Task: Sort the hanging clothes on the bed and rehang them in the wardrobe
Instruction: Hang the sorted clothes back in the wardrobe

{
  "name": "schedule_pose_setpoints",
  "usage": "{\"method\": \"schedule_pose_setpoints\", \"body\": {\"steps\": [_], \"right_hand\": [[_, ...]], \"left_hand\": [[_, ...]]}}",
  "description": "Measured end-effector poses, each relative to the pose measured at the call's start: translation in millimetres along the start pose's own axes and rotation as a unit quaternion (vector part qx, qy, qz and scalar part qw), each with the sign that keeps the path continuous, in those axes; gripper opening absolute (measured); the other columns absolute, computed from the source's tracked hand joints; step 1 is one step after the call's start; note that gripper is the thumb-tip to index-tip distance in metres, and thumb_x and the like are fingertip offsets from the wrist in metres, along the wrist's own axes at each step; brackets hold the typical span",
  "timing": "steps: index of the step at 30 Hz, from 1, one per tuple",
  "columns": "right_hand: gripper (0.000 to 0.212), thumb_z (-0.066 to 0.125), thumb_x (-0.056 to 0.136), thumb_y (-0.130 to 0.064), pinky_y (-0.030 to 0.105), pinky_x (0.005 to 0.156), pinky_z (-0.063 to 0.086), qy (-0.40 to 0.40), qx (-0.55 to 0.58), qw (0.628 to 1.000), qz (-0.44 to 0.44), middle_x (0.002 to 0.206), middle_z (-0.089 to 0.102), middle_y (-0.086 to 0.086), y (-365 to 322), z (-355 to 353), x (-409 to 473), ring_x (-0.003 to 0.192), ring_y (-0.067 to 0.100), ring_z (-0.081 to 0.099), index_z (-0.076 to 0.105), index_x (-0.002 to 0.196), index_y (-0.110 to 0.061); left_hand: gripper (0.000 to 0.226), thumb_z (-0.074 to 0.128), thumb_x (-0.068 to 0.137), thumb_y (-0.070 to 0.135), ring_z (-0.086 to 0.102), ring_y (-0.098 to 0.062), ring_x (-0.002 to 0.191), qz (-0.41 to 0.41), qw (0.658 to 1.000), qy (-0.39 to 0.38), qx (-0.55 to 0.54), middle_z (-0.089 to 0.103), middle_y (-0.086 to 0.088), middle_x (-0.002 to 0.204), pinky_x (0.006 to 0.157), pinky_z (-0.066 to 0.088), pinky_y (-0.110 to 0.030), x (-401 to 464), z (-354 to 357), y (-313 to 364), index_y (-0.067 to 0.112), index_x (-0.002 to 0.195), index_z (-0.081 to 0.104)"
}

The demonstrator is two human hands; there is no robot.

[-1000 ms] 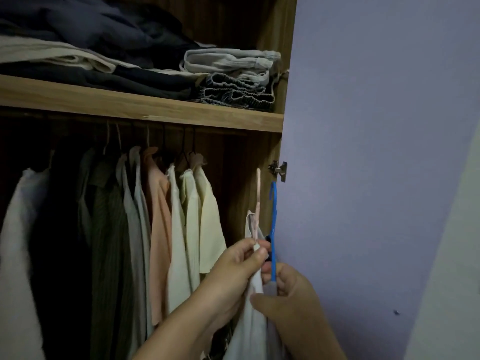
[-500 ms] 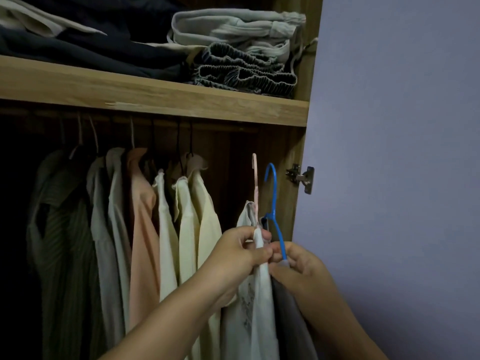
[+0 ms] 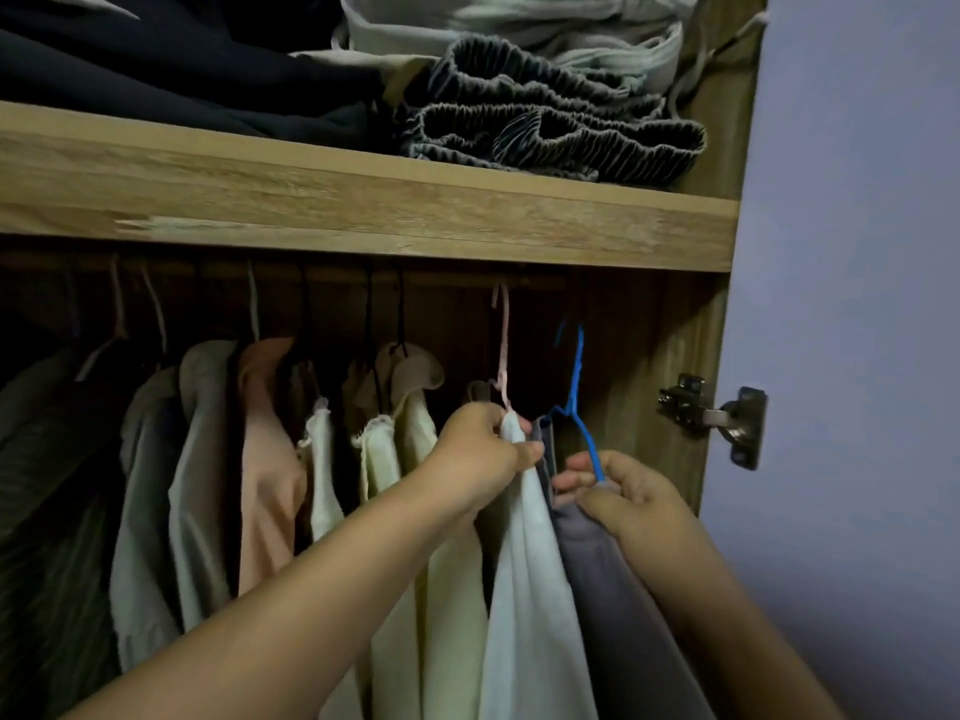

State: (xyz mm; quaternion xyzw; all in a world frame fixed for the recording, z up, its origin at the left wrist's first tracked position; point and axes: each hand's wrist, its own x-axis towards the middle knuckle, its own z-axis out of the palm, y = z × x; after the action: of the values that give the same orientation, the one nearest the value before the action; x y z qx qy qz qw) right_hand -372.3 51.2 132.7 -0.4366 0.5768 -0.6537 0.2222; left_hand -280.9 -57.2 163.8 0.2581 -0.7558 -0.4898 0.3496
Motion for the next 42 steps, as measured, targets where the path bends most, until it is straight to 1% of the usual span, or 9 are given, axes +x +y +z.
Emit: {"method": "schedule_pose_setpoints", "body": {"steps": [13,21,23,25,28,31,34,40,42], "right_hand": [[0.021,0.045,0.087,0.011,0.008,0.063,0.044,-0.049,0.011,0.992,-0.117,0.087,0.059,0.011,24.1,39.0,160.6,0.074,0.013,0.056,0.058,0.092,-0.006],[0.019,0.045,0.091,0.007,0.023,0.071,0.040,-0.056,-0.017,0.993,-0.099,0.092,0.057,0.019,41.6,60.0,219.5,0.087,0.023,0.053,0.059,0.091,-0.007],[0.020,0.044,0.091,0.007,0.022,0.069,0.040,-0.053,-0.031,0.994,-0.085,0.096,0.059,0.025,48.6,60.2,223.0,0.088,0.022,0.053,0.061,0.093,-0.004],[0.021,0.042,0.091,0.009,0.013,0.064,0.039,-0.059,-0.044,0.994,-0.079,0.098,0.059,0.021,53.9,57.9,219.8,0.086,0.020,0.052,0.060,0.103,0.007],[0.019,0.042,0.091,0.009,0.013,0.063,0.038,-0.078,-0.043,0.992,-0.086,0.091,0.054,0.015,55.0,54.3,212.3,0.080,0.019,0.051,0.060,0.097,0.003],[0.026,0.043,0.089,0.012,0.014,0.060,0.037,-0.082,-0.050,0.992,-0.083,0.076,0.051,0.010,45.9,50.2,205.9,0.065,0.006,0.053,0.055,0.080,-0.009],[0.018,0.044,0.088,0.015,0.008,0.051,0.035,-0.076,-0.074,0.992,-0.075,0.067,0.047,0.009,36.8,45.4,200.3,0.044,-0.006,0.047,0.058,0.091,0.004],[0.018,0.054,0.087,0.003,0.021,0.056,0.032,-0.057,-0.109,0.989,-0.081,0.082,0.056,0.026,21.5,39.7,178.2,0.079,0.019,0.049,0.061,0.097,0.016],[0.018,0.056,0.088,-0.002,0.019,0.056,0.036,-0.052,-0.103,0.991,-0.075,0.086,0.059,0.019,16.9,37.4,167.5,0.081,0.017,0.052,0.064,0.100,0.009]], "left_hand": [[0.018,0.069,0.081,0.007,0.060,-0.032,0.104,-0.019,0.968,0.167,0.188,0.064,-0.022,0.107,0.092,0.050,-0.042,108.3,-27.6,1.7,-0.002,0.096,0.065],[0.026,0.064,0.086,0.019,0.058,-0.028,0.108,-0.045,0.937,0.218,0.270,0.063,-0.017,0.111,0.087,0.044,-0.031,140.9,-36.9,-5.7,0.014,0.066,0.050],[0.019,0.064,0.086,0.024,0.055,-0.027,0.115,-0.056,0.930,0.226,0.284,0.059,-0.016,0.121,0.090,0.042,-0.031,148.6,-39.6,-9.0,0.007,0.095,0.062],[0.048,0.066,0.084,0.028,0.050,-0.028,0.121,-0.067,0.920,0.228,0.312,0.054,-0.016,0.129,0.094,0.041,-0.032,157.0,-41.7,-16.6,0.001,0.123,0.054],[0.051,0.067,0.083,0.025,0.050,-0.030,0.120,-0.076,0.917,0.216,0.328,0.054,-0.018,0.128,0.093,0.041,-0.033,161.6,-41.8,-24.6,-0.001,0.124,0.052],[0.048,0.066,0.085,0.023,0.049,-0.029,0.121,-0.073,0.920,0.207,0.324,0.053,-0.017,0.129,0.095,0.040,-0.032,158.4,-41.9,-27.9,0.000,0.124,0.051],[0.047,0.069,0.082,0.016,0.053,-0.032,0.117,-0.078,0.937,0.204,0.272,0.056,-0.020,0.125,0.095,0.047,-0.039,157.9,-47.2,-28.7,-0.004,0.121,0.052],[0.044,0.065,0.083,0.008,0.058,-0.036,0.111,-0.094,0.968,0.166,0.162,0.058,-0.023,0.122,0.088,0.053,-0.042,142.4,-62.1,-18.4,-0.004,0.123,0.052],[0.035,0.060,0.085,0.001,0.059,-0.039,0.107,-0.101,0.974,0.138,0.148,0.057,-0.027,0.116,0.065,0.056,-0.029,136.8,-61.8,-17.9,-0.005,0.119,0.053]]}}
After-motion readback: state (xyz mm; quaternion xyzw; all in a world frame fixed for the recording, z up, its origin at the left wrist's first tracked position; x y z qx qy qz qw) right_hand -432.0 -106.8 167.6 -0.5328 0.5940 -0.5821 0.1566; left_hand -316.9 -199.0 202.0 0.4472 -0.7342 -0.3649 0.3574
